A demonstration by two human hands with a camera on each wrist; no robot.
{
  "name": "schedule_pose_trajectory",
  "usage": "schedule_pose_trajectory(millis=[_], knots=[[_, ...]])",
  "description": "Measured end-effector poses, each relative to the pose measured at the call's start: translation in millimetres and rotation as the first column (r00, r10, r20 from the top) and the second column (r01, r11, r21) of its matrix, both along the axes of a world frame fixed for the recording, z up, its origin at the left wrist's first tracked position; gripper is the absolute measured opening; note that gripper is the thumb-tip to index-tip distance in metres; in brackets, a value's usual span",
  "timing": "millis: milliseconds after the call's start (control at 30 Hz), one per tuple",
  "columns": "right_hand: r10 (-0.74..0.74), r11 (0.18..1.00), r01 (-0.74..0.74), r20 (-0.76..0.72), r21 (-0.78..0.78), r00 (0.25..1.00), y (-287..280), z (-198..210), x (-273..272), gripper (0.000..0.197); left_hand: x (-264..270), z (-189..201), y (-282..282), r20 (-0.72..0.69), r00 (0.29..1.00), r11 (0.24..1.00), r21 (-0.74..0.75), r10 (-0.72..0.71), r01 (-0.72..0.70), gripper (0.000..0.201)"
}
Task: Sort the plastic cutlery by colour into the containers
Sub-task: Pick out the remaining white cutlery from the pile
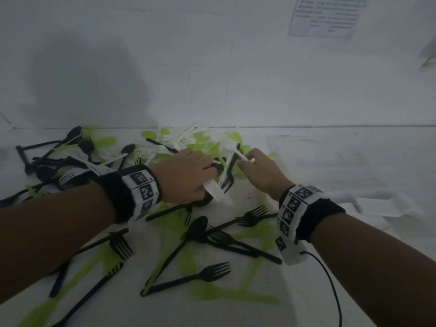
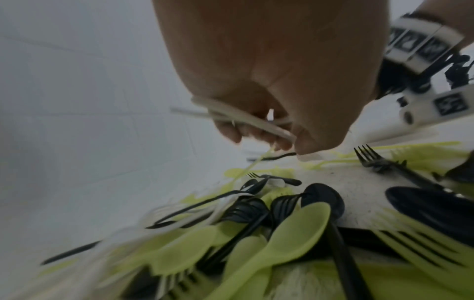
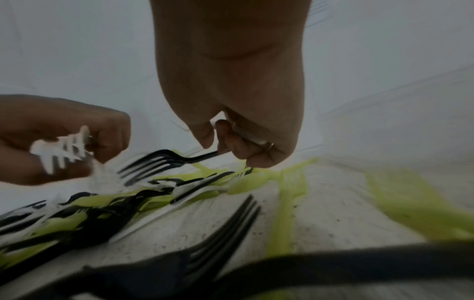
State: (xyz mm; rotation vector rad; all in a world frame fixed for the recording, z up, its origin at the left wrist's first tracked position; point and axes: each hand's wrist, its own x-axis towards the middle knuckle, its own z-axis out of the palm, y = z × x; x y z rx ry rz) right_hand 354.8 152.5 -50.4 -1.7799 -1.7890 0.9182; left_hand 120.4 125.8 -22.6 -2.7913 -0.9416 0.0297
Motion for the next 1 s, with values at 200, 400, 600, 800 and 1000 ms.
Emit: schedule_pose_trajectory(millis=[200,400,600,800,1000], knots=[[0.144,0.987,-0.154,0.167,0.049,0.975,19.8,-8.8,-27.2,0.011,-46.2,9.8,-24.2,-0.159,0.958,0.913,-0.299,0.238,-0.276,0.015],[0.323,0.945,-0.32,0.316,-0.061,0.892,23.9,-14.4,-37.1,0.011,-78.6,7.4,-44.9,0.016,0.852,0.613,-0.702,0.524,-0.364,0.027],[0.275,0.959,-0.283,0.323,-0.023,0.906,19.7,-12.8,-34.5,0.014,-75.7,0.7,-46.4,0.069,0.789,0.617,-0.666,0.61,-0.419,0.026],[0.164,0.986,-0.169,0.252,-0.003,0.954,14.0,-18.0,-20.4,0.015,-69.5,-4.7,-39.6,0.196,0.891,0.841,-0.46,0.409,-0.285,0.014],[-0.067,0.998,0.066,-0.078,-0.017,0.995,12.1,-7.2,-5.3,0.055,-38.8,-10.3,-11.1,-0.018,0.953,0.935,-0.187,0.304,-0.302,0.026]])
